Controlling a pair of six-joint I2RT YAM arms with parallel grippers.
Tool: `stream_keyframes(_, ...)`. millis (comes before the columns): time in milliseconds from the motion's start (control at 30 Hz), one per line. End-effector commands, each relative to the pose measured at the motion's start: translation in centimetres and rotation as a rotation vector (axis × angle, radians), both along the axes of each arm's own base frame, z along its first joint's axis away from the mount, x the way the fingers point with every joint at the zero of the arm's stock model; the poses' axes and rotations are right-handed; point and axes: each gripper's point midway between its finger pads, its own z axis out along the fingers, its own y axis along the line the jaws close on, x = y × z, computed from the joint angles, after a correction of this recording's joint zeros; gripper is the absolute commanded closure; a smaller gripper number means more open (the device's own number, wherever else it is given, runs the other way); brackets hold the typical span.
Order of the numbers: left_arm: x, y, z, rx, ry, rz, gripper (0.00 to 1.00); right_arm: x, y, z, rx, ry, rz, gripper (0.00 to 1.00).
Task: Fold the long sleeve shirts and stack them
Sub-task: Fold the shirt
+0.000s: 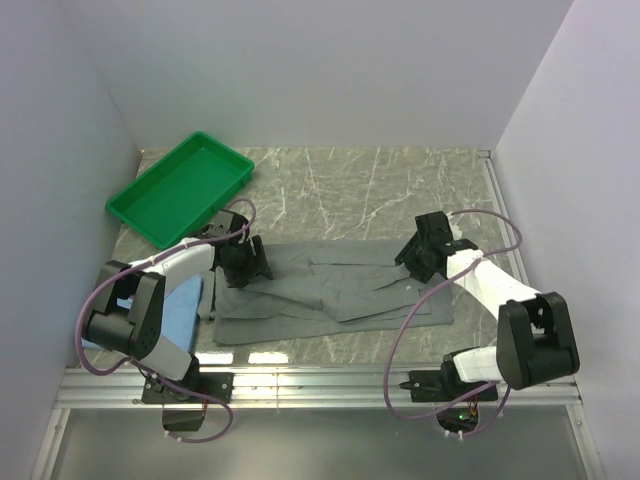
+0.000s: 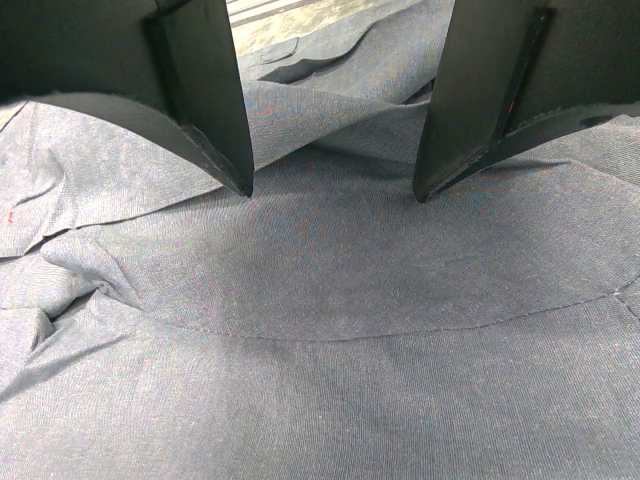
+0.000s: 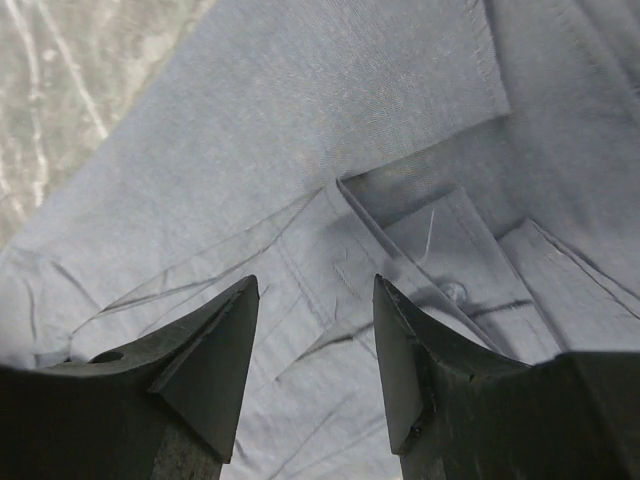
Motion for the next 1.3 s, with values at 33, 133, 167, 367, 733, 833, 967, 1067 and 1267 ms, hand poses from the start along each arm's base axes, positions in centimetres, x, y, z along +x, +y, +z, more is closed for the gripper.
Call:
stream_keyframes(33, -1.0, 0.4, -1.3, 0.030, 0.050, -0.023, 0.27, 0.9, 0.4, -0.9, 0.032, 0.006, -0.031, 0.44)
stream_keyframes(133, -1.1, 0.5, -1.3, 0.031, 0.050, -0.023, 0.27, 0.5, 0.3, -1.4, 0.027, 0.026, -0.040, 0.44)
stream_keyframes(167, -1.0, 0.4, -1.2, 0.031, 0.047, -0.023, 0.27, 0.3, 0.1, -1.6, 0.020, 0.036, -0.050, 0.44)
stream_keyframes(367, -0.9, 0.5, -1.2, 0.035, 0.044, -0.022, 0.27, -0.8, -1.0, -1.8, -0.016, 0.072, -0.103, 0.44)
stream_keyframes(733, -1.1, 0.6, -1.2, 0.038, 0.046, -0.019, 0.27, -0.6, -2.0, -2.1, -0.058, 0.047, -0.138, 0.43)
stream_keyframes(833, -1.1, 0.6, -1.3, 0.038, 0.048, -0.018, 0.27, -0.2, -1.6, -2.3, -0.038, 0.026, -0.130, 0.45)
stream_keyframes(967, -1.2, 0.7, -1.4, 0.041, 0.052, -0.019, 0.27, 0.3, -1.2, -2.4, -0.024, 0.011, -0.112, 0.49)
stream_keyframes(1067, -1.2, 0.7, -1.3, 0.041, 0.050, -0.020, 0.27, 0.7, -0.9, -2.1, -0.009, -0.007, -0.100, 0.54)
stream_keyframes(1267, -1.2, 0.7, -1.5, 0.045, 0.057, -0.020, 0.27, 1.3, -0.2, -1.2, 0.024, -0.053, -0.073, 0.78)
